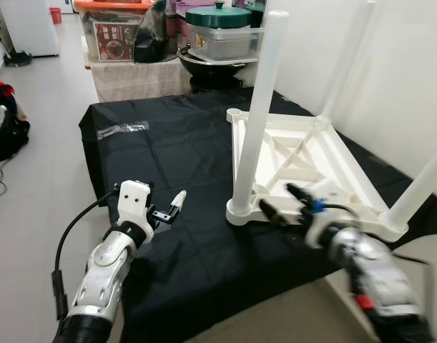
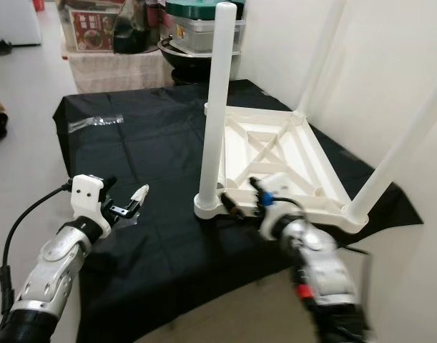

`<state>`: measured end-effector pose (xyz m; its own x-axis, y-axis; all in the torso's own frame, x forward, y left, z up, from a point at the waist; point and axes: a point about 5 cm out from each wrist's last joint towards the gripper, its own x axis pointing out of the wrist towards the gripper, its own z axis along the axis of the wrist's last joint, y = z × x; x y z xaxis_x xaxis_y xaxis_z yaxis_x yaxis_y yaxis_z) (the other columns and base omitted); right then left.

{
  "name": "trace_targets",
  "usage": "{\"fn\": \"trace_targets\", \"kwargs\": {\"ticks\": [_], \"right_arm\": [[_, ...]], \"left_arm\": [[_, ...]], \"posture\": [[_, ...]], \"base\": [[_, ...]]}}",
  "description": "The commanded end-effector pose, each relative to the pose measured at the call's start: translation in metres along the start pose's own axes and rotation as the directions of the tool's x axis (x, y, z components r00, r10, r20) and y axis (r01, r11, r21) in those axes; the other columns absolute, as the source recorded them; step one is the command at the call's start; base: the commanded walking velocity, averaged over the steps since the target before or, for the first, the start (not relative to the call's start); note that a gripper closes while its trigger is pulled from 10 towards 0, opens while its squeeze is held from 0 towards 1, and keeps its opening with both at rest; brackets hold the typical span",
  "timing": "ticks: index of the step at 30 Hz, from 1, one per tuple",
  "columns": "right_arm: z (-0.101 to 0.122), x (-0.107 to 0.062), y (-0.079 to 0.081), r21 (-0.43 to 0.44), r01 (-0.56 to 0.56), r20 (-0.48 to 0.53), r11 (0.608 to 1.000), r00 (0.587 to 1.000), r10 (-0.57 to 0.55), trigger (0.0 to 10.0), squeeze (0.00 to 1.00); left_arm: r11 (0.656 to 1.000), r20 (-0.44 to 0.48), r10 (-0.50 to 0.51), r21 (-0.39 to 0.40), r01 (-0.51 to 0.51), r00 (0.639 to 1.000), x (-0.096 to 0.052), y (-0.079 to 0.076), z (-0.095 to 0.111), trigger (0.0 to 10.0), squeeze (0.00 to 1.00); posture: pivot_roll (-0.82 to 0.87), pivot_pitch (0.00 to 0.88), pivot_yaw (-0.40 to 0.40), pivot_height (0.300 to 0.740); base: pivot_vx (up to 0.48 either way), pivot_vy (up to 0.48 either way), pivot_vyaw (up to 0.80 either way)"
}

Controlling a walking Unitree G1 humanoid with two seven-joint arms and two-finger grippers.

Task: Building children table

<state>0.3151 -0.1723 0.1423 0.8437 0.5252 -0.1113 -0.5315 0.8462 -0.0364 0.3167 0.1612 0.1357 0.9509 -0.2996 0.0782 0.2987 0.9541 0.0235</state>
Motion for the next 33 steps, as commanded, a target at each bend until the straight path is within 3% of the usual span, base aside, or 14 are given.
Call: {"fn": "trace_targets", "kwargs": {"ticks": [1,6,13,22,25,29,33], "right_arm": [[-0.004,0.006,0.008,-0.009,-0.061,-0.005,0.998,0.998,0.061,10.0,0.00],[-0.002,0.022,0.019,-0.010,-0.133,0.009,0.991,0.991,0.133,10.0,0.00],[0.007,0.054,0.010,-0.038,0.040,0.015,0.998,0.999,-0.040,10.0,0.00],[0.012,0.060,0.009,-0.009,0.082,0.033,0.997,0.996,-0.082,10.0,0.00],[0.015,0.066,0.013,0.026,0.076,0.060,0.997,0.995,-0.078,10.0,0.00],[0.024,0.088,0.031,0.044,0.057,0.106,0.997,0.993,-0.061,10.0,0.00],[0.027,0.097,0.029,0.065,0.129,0.097,0.990,0.986,-0.134,10.0,0.00]], "left_arm": [[1.000,-0.012,0.008,0.010,-0.008,1.000,-0.003,0.002,-0.002,10.0,0.00],[1.000,-0.012,0.009,0.010,-0.008,1.000,-0.002,0.002,-0.002,10.0,0.00],[1.000,-0.005,0.006,0.009,-0.006,1.000,0.001,0.001,0.001,10.0,0.00],[1.000,-0.005,0.009,0.008,-0.009,1.000,0.000,0.001,0.001,10.0,0.00],[1.000,-0.005,0.010,0.007,-0.010,1.000,0.000,0.001,0.001,10.0,0.00],[1.000,0.003,0.006,0.008,-0.006,1.000,0.002,-0.002,0.004,10.0,0.00],[1.000,0.005,0.016,0.011,-0.016,1.000,0.000,-0.001,0.005,10.0,0.00]], "posture": [[0.05,0.000,-0.120,0.740],[0.05,0.000,-0.117,0.740],[0.08,0.000,-0.123,0.740],[0.09,0.000,-0.132,0.740],[0.09,0.000,-0.129,0.740],[0.11,0.000,-0.144,0.740],[0.13,0.000,-0.158,0.740]], "base": [[0.000,0.000,0.00],[0.000,0.000,0.00],[0.000,0.000,0.00],[0.000,0.000,0.00],[0.000,0.000,0.00],[0.000,0.000,0.00],[0.000,0.000,0.00]]}}
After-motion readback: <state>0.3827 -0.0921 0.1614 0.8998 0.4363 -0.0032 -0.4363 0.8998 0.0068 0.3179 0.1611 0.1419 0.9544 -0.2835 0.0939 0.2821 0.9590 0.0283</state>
